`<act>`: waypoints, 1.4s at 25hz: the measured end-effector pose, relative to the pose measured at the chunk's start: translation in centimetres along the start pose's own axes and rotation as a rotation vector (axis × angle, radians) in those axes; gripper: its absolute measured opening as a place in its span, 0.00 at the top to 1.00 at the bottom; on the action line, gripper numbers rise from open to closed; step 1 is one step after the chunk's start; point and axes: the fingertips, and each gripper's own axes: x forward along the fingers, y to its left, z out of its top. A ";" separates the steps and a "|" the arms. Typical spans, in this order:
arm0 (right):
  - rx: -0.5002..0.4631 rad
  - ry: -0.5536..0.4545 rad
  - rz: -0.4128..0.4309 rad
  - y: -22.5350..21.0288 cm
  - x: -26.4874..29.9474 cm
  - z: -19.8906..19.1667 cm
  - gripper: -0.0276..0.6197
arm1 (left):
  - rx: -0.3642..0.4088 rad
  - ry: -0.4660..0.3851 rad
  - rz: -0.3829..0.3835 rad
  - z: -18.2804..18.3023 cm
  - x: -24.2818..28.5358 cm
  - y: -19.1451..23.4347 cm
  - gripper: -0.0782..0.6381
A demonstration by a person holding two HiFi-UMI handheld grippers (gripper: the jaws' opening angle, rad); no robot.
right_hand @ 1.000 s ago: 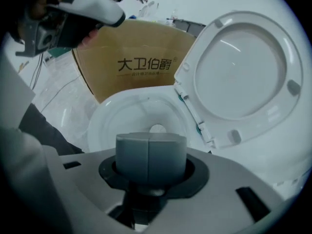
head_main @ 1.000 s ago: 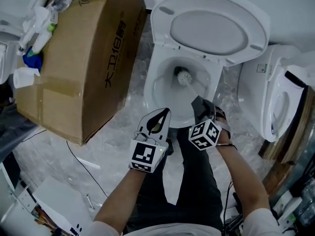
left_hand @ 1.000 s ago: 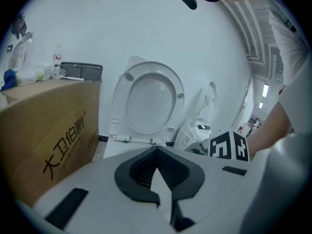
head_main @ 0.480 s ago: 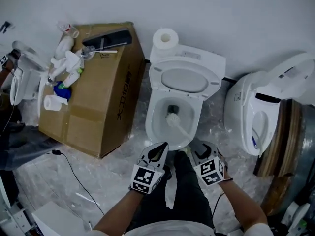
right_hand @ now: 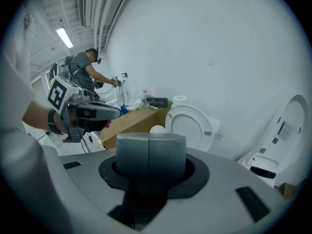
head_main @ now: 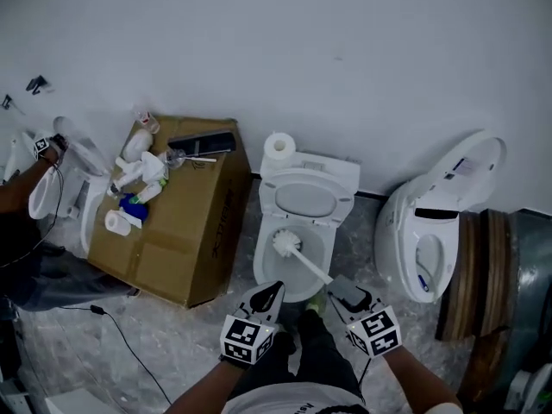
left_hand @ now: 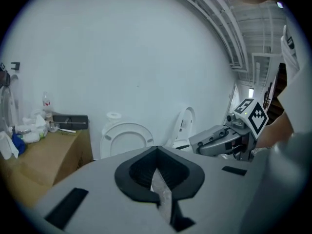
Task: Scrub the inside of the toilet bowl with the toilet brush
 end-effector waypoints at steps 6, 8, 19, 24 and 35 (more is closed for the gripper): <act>0.033 -0.141 0.010 2.1 -6.0 5.0 0.72 | 0.015 -0.088 -0.011 6.6 -4.1 -1.9 0.88; 0.046 -0.185 0.015 2.4 -7.4 6.7 0.72 | 0.026 -0.113 -0.025 8.6 -5.0 -2.3 0.88; -0.004 -0.347 0.005 2.7 -11.9 14.0 0.72 | 0.074 -0.259 -0.040 17.0 -7.6 -3.5 0.88; -0.008 -0.368 0.006 3.3 -12.5 15.1 0.72 | 0.082 -0.281 -0.035 18.0 -8.4 -3.3 0.88; -0.007 -0.378 0.004 3.8 -12.4 15.9 0.72 | 0.088 -0.299 -0.002 18.2 -9.2 -1.7 0.88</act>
